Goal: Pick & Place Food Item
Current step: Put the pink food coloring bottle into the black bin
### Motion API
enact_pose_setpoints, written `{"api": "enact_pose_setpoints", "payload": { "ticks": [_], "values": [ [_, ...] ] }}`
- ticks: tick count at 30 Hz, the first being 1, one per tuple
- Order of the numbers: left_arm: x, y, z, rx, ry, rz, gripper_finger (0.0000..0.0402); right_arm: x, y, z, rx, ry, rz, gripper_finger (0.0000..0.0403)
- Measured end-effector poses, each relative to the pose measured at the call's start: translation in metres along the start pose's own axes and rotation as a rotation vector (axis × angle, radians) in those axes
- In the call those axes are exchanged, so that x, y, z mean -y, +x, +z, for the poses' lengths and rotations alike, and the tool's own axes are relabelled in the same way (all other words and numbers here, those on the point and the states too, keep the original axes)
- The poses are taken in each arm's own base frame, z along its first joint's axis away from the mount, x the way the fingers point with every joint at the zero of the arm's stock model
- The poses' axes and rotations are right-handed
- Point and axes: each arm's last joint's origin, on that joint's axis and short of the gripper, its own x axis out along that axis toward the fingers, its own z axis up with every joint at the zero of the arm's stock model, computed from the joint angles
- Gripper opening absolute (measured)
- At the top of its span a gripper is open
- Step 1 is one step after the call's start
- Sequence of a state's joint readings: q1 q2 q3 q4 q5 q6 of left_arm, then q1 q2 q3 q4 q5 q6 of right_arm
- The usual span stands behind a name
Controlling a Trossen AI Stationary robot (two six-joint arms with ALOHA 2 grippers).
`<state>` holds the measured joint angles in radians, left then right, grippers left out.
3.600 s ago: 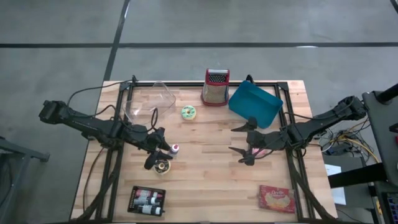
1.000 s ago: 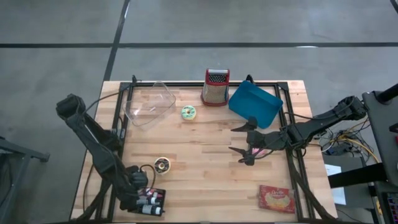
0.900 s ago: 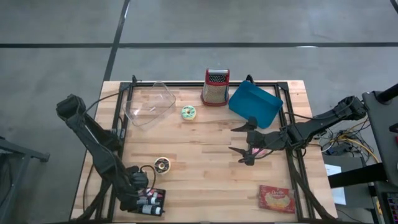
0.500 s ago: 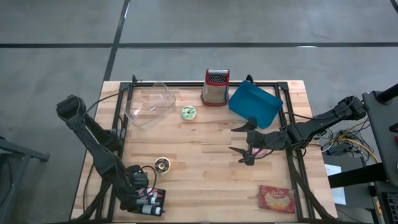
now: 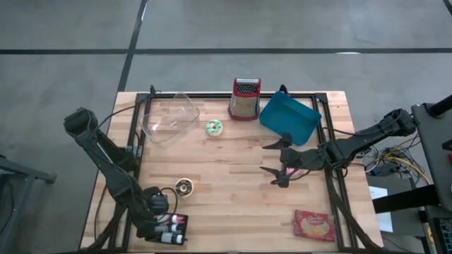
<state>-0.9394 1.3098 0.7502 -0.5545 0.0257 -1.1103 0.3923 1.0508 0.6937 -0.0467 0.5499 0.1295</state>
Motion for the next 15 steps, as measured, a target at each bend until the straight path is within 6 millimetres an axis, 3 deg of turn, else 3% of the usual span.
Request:
{"api": "enact_pose_setpoints", "payload": {
  "ticks": [15],
  "values": [
    [-0.0001, 0.0, 0.0, 0.0, 0.0, 0.0, 0.0262, 0.0, 0.0, 0.0, 0.0, -0.001, 0.0, 0.0349]
  ]
}}
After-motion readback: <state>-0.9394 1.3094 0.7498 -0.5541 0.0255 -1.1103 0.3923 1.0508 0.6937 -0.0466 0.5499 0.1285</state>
